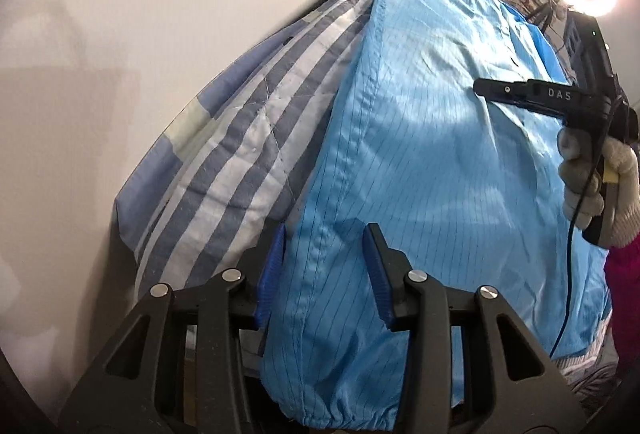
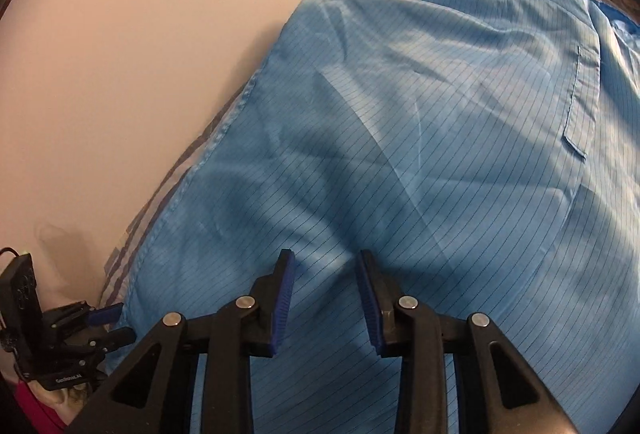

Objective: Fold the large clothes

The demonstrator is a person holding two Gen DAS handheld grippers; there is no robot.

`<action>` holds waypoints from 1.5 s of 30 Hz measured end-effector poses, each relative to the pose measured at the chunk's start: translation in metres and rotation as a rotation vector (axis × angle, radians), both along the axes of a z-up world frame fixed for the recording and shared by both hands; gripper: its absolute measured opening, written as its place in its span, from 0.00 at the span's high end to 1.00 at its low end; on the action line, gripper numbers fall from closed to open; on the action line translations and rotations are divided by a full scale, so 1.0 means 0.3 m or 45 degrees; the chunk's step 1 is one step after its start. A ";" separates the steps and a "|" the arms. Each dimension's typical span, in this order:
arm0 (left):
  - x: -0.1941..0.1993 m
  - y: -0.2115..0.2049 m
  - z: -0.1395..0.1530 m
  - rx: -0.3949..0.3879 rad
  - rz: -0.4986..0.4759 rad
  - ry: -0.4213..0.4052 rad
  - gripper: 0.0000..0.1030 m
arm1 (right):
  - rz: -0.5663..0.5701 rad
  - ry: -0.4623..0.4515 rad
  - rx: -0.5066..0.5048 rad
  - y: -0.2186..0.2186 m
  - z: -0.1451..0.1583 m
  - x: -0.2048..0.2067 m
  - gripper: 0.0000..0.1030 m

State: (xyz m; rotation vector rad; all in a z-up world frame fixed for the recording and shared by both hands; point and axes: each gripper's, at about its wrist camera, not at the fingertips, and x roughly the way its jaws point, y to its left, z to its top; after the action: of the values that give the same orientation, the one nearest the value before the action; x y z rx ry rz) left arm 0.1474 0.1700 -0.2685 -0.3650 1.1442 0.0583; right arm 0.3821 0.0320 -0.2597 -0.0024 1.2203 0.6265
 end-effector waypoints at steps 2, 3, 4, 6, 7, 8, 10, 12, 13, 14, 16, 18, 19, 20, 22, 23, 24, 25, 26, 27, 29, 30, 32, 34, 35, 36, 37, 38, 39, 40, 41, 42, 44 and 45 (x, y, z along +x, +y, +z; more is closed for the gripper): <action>0.007 -0.009 -0.003 0.014 -0.022 -0.005 0.63 | -0.014 0.009 0.003 -0.009 0.000 -0.016 0.68; 0.007 -0.022 0.002 0.040 -0.040 -0.013 0.84 | -0.019 0.009 -0.001 -0.009 -0.001 -0.019 0.68; 0.007 -0.039 0.011 0.064 -0.062 -0.016 0.97 | -0.024 0.009 -0.007 -0.010 -0.002 -0.020 0.68; -0.004 -0.054 0.043 0.058 -0.072 -0.061 0.98 | -0.034 0.013 -0.015 -0.014 -0.001 -0.001 0.68; -0.014 -0.057 0.066 0.057 -0.080 -0.090 0.98 | -0.044 0.020 -0.020 -0.012 0.000 -0.003 0.68; -0.025 -0.070 0.100 0.054 -0.095 -0.132 0.98 | -0.050 0.027 -0.023 -0.006 -0.003 0.008 0.68; -0.040 -0.084 0.143 0.070 -0.118 -0.186 0.99 | -0.066 0.054 -0.041 0.000 0.002 0.014 0.68; -0.046 -0.106 0.176 0.108 -0.150 -0.225 0.99 | -0.098 0.088 -0.040 0.008 0.015 0.031 0.64; -0.047 -0.113 0.181 0.122 -0.165 -0.232 0.99 | -0.108 0.099 -0.023 0.013 0.029 0.034 0.64; -0.049 -0.113 0.179 0.131 -0.161 -0.230 0.99 | -0.112 0.101 -0.008 0.018 0.040 0.039 0.63; -0.051 -0.113 0.171 0.129 -0.158 -0.225 0.99 | -0.122 0.111 0.044 0.046 0.078 0.041 0.52; -0.061 -0.114 0.172 0.121 -0.167 -0.233 0.99 | -0.124 0.123 0.087 0.079 0.109 0.036 0.41; -0.062 -0.119 0.176 0.123 -0.175 -0.238 0.99 | -0.127 0.130 0.101 0.106 0.119 0.042 0.41; -0.062 -0.129 0.179 0.127 -0.186 -0.247 0.99 | -0.127 0.141 0.112 0.125 0.122 0.048 0.41; -0.065 -0.153 0.191 0.126 -0.212 -0.265 0.99 | -0.127 0.170 0.134 0.174 0.122 0.060 0.41; -0.064 -0.165 0.196 0.128 -0.225 -0.272 0.99 | -0.123 0.186 0.144 0.201 0.120 0.061 0.41; -0.066 -0.178 0.201 0.136 -0.242 -0.280 0.99 | -0.116 0.204 0.151 0.232 0.114 0.064 0.41; -0.067 -0.188 0.203 0.144 -0.254 -0.284 0.99 | -0.109 0.214 0.147 0.256 0.109 0.067 0.41; -0.067 -0.198 0.204 0.148 -0.265 -0.287 0.99 | -0.105 0.218 0.135 0.271 0.105 0.068 0.41; -0.068 -0.203 0.203 0.146 -0.269 -0.287 0.99 | -0.102 0.217 0.096 0.296 0.098 0.070 0.41; -0.068 -0.215 0.203 0.135 -0.280 -0.288 0.99 | -0.101 0.222 0.041 0.334 0.088 0.067 0.46; -0.068 -0.227 0.204 0.137 -0.293 -0.291 0.99 | -0.101 0.228 0.014 0.348 0.079 0.066 0.50; -0.070 -0.252 0.207 0.155 -0.321 -0.299 0.99 | -0.100 0.232 -0.030 0.370 0.065 0.065 0.65; -0.074 -0.268 0.208 0.168 -0.340 -0.302 0.99 | -0.114 0.221 -0.071 0.385 0.053 0.062 0.85; -0.076 -0.278 0.210 0.175 -0.350 -0.304 0.99 | -0.121 0.219 -0.065 0.384 0.052 0.060 0.91; -0.078 -0.284 0.213 0.177 -0.356 -0.306 0.99 | -0.137 0.219 -0.047 0.377 0.054 0.056 0.97; -0.082 -0.295 0.219 0.177 -0.368 -0.312 0.99 | -0.153 0.220 -0.022 0.368 0.053 0.051 0.99; -0.088 -0.303 0.225 0.184 -0.376 -0.319 0.99 | -0.162 0.223 0.002 0.357 0.057 0.047 1.00; -0.091 -0.312 0.231 0.192 -0.386 -0.325 0.99 | -0.174 0.220 0.039 0.340 0.066 0.041 1.00; -0.095 -0.323 0.238 0.201 -0.398 -0.331 0.99 | -0.185 0.212 0.079 0.321 0.080 0.035 1.00; -0.099 -0.332 0.246 0.210 -0.408 -0.338 0.99 | -0.192 0.207 0.105 0.299 0.091 0.033 1.00; -0.094 -0.344 0.247 0.216 -0.416 -0.343 0.99 | -0.206 0.198 0.143 0.275 0.107 0.026 1.00; -0.100 -0.380 0.266 0.228 -0.447 -0.363 0.99 | -0.228 0.184 0.206 0.239 0.134 0.020 1.00; -0.097 -0.395 0.279 0.235 -0.462 -0.371 0.99 | -0.240 0.176 0.246 0.214 0.152 0.014 1.00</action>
State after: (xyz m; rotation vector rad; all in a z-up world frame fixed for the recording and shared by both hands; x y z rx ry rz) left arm 0.1183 0.0514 -0.1847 0.0033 0.8923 -0.2011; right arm 0.3861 0.0961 -0.2143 0.3193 1.2709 0.5838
